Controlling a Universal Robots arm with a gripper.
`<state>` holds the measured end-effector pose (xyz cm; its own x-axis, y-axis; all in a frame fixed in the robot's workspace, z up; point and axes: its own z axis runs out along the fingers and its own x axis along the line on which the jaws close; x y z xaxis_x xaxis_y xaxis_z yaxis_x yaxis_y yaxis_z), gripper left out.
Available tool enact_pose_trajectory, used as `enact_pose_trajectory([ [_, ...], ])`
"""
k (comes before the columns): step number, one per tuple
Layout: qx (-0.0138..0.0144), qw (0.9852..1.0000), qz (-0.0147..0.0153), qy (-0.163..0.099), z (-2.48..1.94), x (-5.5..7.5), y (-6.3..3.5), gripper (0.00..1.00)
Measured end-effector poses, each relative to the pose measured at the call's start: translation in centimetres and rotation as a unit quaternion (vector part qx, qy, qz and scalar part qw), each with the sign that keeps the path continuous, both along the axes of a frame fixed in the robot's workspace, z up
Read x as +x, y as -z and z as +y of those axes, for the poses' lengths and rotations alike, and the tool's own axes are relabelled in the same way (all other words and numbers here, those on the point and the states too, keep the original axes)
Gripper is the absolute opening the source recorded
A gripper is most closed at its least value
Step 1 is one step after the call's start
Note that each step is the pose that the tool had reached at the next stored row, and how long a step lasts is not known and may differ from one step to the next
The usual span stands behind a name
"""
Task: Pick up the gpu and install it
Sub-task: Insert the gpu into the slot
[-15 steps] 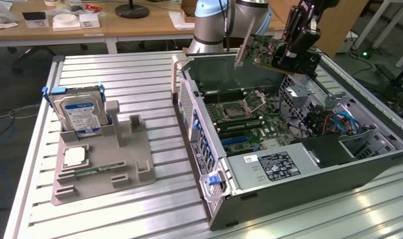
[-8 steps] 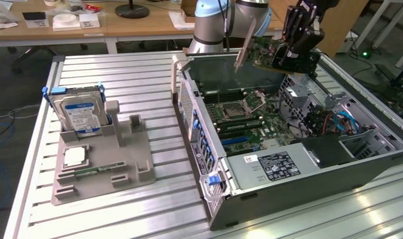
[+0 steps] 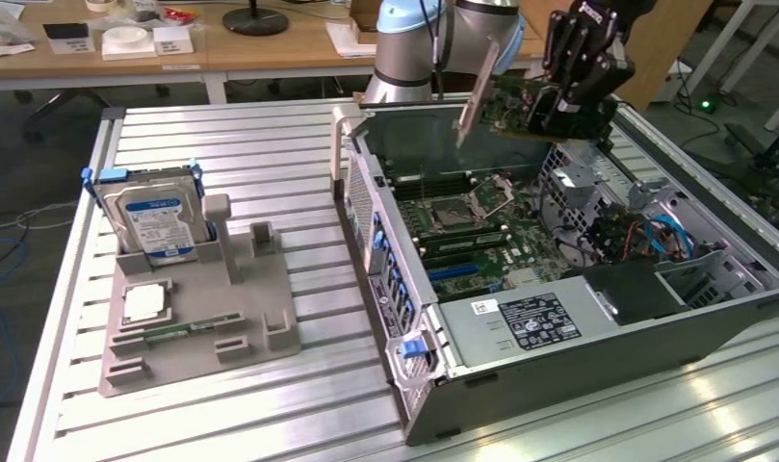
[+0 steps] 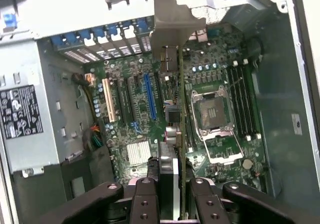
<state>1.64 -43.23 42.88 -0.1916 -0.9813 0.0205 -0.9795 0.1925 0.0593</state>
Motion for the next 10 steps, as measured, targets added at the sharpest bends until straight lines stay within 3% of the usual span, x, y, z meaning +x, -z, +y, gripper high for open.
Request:
enact_pose_trajectory([
  [5,0.0000,0.9993,-0.0011,-0.036,0.00,-0.01,0.04,0.28],
  [10,-0.0005,0.9984,-0.0129,-0.054,0.00,0.00,0.23,0.28],
])
